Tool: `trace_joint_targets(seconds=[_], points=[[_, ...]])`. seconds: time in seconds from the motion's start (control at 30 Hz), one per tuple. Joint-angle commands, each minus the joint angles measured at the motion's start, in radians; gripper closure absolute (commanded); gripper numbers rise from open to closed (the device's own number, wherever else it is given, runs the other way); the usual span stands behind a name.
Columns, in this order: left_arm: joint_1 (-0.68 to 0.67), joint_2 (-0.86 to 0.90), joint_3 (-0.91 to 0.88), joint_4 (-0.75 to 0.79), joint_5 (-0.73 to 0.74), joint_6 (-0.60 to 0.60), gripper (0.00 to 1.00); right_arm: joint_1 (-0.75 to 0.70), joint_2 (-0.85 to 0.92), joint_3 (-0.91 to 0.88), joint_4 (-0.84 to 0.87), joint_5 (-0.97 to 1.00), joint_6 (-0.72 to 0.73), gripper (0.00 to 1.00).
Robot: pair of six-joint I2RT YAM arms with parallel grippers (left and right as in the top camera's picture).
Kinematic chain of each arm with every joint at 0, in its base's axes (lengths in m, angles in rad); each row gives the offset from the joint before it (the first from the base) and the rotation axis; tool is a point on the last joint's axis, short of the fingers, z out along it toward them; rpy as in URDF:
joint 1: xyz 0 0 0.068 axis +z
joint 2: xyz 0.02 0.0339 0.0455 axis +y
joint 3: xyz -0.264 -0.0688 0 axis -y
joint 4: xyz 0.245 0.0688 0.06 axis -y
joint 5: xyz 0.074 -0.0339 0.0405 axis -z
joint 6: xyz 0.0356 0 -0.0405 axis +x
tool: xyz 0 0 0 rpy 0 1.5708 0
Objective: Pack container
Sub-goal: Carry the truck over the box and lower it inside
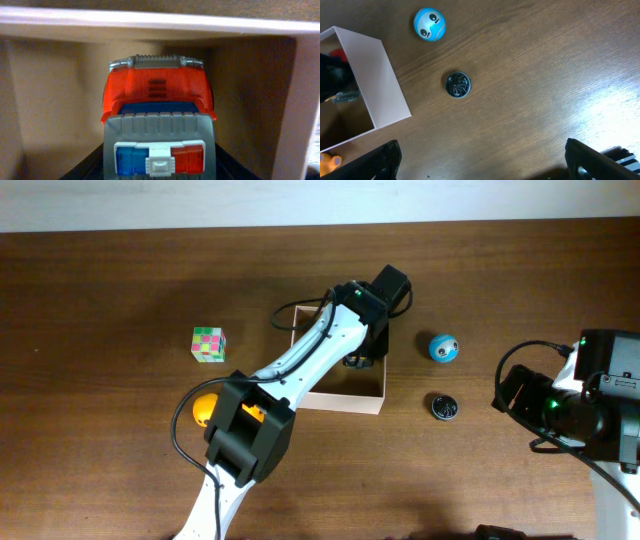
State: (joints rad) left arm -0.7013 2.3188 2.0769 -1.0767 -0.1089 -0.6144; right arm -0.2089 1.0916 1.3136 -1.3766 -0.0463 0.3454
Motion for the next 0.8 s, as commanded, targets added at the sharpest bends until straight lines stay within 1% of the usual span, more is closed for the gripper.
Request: trace_joint_targets(seconds=[0.0,0.07,0.1,0.17,0.23,0.27,0.4,0.6,0.7,0.77], points=[[-0.004,-0.008,0.002,0.018,0.007,0.002,0.57,-0.008,0.0,0.014,0.0,-0.006,0.012,0.01],[-0.004,-0.008,0.002,0.018,0.008,0.003,0.57,-0.008,0.0,0.014,0.0,-0.006,0.012,0.01],[-0.004,-0.008,0.002,0.018,0.009,0.007,0.47,-0.008,0.0,0.014,0.0,-0.006,0.012,0.01],[-0.004,-0.008,0.002,0.019,0.016,0.04,0.34,-0.008,0.0,0.014,0.001,-0.006,0.012,0.01],[-0.004,-0.008,0.002,0.019,0.017,0.082,0.27,-0.008,0.0,0.014,0.001,-0.006,0.012,0.01],[-0.004,-0.008,0.002,0.019,0.019,0.111,0.25,-0.008,0.0,0.014,0.0,-0.006,0.012,0.01],[-0.004,-0.008,0.002,0.01,0.049,0.245,0.24,-0.008,0.0,0.014,0.001,-0.006,0.012,0.01],[0.004,-0.041,0.003,-0.019,0.049,0.245,0.25,-0.008,0.0,0.014,0.0,-0.006,0.011,0.01],[0.011,-0.093,0.003,-0.026,0.04,0.241,0.25,-0.008,0.0,0.014,0.0,-0.006,0.011,0.01],[0.021,-0.148,0.006,-0.051,0.003,0.238,0.24,-0.008,0.0,0.014,0.0,-0.006,0.011,0.01]])
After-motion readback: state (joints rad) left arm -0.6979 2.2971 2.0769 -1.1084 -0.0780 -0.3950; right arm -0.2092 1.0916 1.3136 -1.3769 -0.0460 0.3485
